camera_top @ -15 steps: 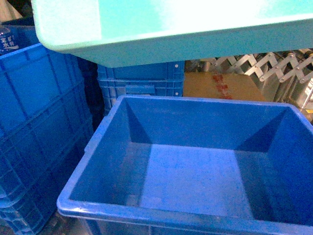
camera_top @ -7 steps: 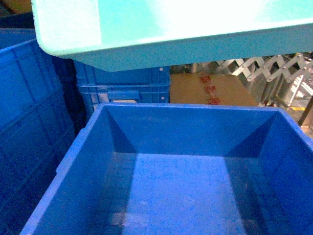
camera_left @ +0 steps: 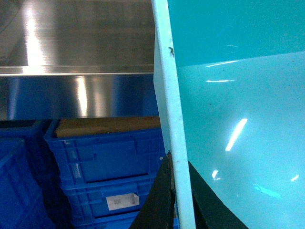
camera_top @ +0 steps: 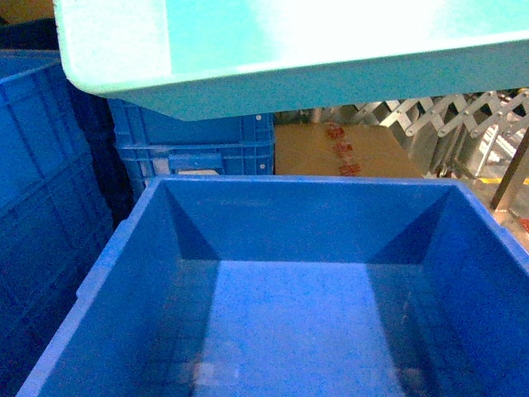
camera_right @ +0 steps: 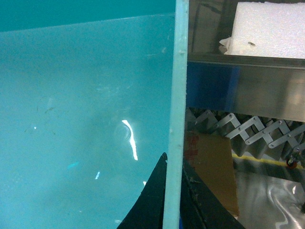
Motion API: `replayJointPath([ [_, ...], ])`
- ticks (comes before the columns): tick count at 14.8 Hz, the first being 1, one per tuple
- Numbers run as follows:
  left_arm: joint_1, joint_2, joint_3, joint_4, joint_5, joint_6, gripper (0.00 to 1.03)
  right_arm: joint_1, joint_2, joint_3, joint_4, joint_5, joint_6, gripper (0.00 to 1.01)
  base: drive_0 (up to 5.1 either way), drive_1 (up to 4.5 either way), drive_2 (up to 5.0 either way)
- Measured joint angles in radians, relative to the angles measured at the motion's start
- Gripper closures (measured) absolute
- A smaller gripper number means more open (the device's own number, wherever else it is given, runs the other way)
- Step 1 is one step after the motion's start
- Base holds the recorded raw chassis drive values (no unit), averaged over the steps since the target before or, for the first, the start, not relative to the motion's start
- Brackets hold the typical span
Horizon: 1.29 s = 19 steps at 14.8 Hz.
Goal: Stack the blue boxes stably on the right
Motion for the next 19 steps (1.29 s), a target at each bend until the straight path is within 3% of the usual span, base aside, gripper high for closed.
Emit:
replayJointPath([
  [4,0.000,0.000,0.000,-0.010,0.002,-0.001,1.01,0.000,0.000,0.000,-0.019,-0.001,0.000,0.95,0.0,0.00,0.0],
  [7,0.007,-0.002,0.000,-0.183,0.017,-0.082,1.01,0.000,0.025,-0.008,-0.156,-0.022,-0.007,0.95,0.0,0.00,0.0],
  [11,0.016,0.077,-0.002,-0.328,0.043,-0.158,1.01,0.000,0.106,-0.033,-0.281,-0.029,-0.014,0.95,0.0,0.00,0.0],
  [15,0.043,0.244,0.042,-0.385,0.075,-0.159,1.01,0.020,0.297,-0.022,-0.273,-0.012,-0.015,0.95,0.0,0.00,0.0],
  [19,0.099,0.438,0.202,-0.481,0.124,-0.133,1.01,0.053,0.508,0.095,-0.274,0.016,-0.016,0.95,0.0,0.00,0.0],
])
